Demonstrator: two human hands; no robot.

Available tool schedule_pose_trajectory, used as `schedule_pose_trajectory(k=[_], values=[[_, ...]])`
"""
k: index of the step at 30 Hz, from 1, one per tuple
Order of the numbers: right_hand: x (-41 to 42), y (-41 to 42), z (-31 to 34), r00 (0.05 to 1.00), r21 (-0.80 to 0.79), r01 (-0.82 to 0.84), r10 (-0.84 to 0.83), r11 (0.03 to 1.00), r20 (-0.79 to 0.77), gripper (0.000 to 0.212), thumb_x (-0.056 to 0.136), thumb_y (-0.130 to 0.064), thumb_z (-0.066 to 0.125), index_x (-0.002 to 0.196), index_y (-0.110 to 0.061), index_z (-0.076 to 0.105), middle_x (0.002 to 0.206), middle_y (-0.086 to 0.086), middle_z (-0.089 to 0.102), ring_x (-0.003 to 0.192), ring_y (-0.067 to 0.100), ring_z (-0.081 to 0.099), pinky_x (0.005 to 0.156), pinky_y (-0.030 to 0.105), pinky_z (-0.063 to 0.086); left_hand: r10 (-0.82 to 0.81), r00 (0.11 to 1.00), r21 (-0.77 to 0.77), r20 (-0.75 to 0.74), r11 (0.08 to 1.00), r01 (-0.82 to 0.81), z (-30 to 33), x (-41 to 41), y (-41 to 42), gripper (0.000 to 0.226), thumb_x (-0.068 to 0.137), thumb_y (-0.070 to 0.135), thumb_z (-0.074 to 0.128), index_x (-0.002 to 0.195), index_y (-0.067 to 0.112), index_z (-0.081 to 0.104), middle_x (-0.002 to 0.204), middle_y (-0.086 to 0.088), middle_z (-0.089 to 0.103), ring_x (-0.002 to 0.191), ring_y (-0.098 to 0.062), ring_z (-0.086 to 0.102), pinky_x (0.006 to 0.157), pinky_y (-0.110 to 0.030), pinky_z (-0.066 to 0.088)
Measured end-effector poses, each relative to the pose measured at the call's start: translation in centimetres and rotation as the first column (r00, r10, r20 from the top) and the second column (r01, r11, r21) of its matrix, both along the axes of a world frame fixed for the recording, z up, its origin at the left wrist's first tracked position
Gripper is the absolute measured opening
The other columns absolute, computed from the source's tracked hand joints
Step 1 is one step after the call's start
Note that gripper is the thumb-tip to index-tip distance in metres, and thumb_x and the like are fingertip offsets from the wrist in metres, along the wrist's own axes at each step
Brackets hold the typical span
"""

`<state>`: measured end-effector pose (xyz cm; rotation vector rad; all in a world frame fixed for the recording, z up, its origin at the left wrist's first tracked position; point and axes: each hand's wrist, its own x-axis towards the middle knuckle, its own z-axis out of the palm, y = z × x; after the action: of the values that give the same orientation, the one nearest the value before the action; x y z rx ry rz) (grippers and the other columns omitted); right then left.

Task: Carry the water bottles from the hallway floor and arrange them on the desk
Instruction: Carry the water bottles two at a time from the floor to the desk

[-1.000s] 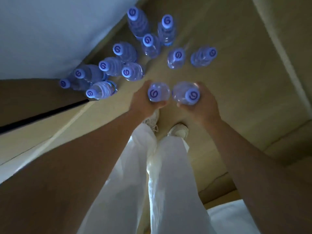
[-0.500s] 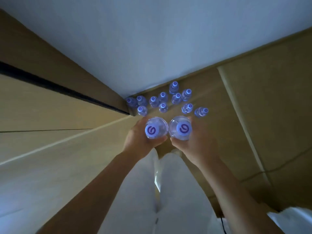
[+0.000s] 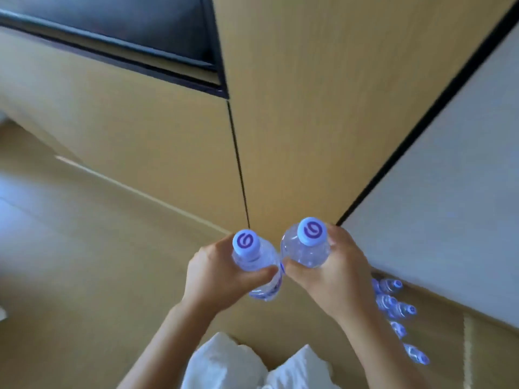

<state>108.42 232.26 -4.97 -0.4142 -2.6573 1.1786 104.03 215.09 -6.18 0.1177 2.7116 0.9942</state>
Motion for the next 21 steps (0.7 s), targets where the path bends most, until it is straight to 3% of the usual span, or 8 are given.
schedule_pose_trajectory(k=[2,5,10,13,17,21], values=[[-3.0,-4.7,1.0,0.988,-0.049,-0.145,0.147,0.988,0.04,0.046,0.055,-0.055,0.066,0.085,-0.02,0.064,0.081,-0.005,0.065,0.079,0.018,0.06,0.068,0.033,0.048,0.118,0.993,0.009,-0.012,0.993,-0.118,1.4,-1.3,-5.6,0.03,0.036,0.07,0.048,0.059,0.052,0.052,0.05,0.03,0.051,0.047,0.004,0.049,0.043,-0.016,0.027],[-7.2,-11.6,1.3,0.953,-0.099,-0.279,0.288,0.955,0.092,0.044,0.056,-0.057,0.065,0.087,-0.027,0.063,0.084,-0.011,0.066,0.081,0.01,0.062,0.071,0.032,0.051,0.289,0.956,0.026,-0.054,0.957,-0.288,2.8,-3.2,-13.3,0.027,0.037,0.072,0.047,0.061,0.059,0.05,0.048,0.029,0.051,0.048,0.006,0.049,0.044,-0.018,0.028],[-12.4,-21.5,1.9,0.892,-0.147,-0.437,0.448,0.887,0.051,0.052,0.045,-0.061,0.062,0.087,-0.031,0.062,0.083,-0.012,0.066,0.079,0.009,0.063,0.072,0.035,0.052,0.551,0.827,0.078,-0.108,0.834,-0.546,3.7,-4.5,-23.5,0.047,0.04,0.073,0.051,0.065,0.035,0.061,0.056,0.024,0.058,0.056,-0.001,0.057,0.049,-0.019,0.038],[-15.7,-26.6,2.2,0.842,-0.152,-0.526,0.537,0.837,0.044,0.042,0.045,-0.056,0.068,0.079,-0.033,0.059,0.076,-0.013,0.065,0.074,0.009,0.063,0.07,0.032,0.051,0.638,0.759,0.065,-0.132,0.769,-0.636,4.0,-5.1,-28.4,0.049,0.04,0.075,0.05,0.061,0.031,0.059,0.053,0.022,0.057,0.053,-0.002,0.054,0.048,-0.02,0.037],[-19.9,-32.9,2.2,0.753,-0.077,-0.653,0.657,0.753,0.037,0.038,0.054,-0.041,0.076,0.085,-0.026,0.059,0.077,-0.01,0.062,0.072,0.015,0.06,0.064,0.029,0.047,0.727,0.675,0.07,-0.13,0.685,-0.725,3.9,-6.9,-33.5,0.048,0.039,0.072,0.05,0.059,0.029,0.059,0.052,0.012,0.059,0.057,-0.006,0.059,0.049,-0.023,0.04],[-25.1,-38.5,1.8,0.671,-0.049,-0.738,0.74,0.673,0.045,0.041,0.051,-0.049,0.073,0.082,-0.027,0.057,0.073,-0.011,0.062,0.068,0.012,0.06,0.061,0.028,0.048,0.758,0.636,0.018,-0.145,0.645,-0.764,3.6,-10.8,-37.8,0.054,0.039,0.073,0.048,0.066,0.029,0.063,0.055,0.013,0.061,0.059,-0.003,0.059,0.05,-0.022,0.041]])
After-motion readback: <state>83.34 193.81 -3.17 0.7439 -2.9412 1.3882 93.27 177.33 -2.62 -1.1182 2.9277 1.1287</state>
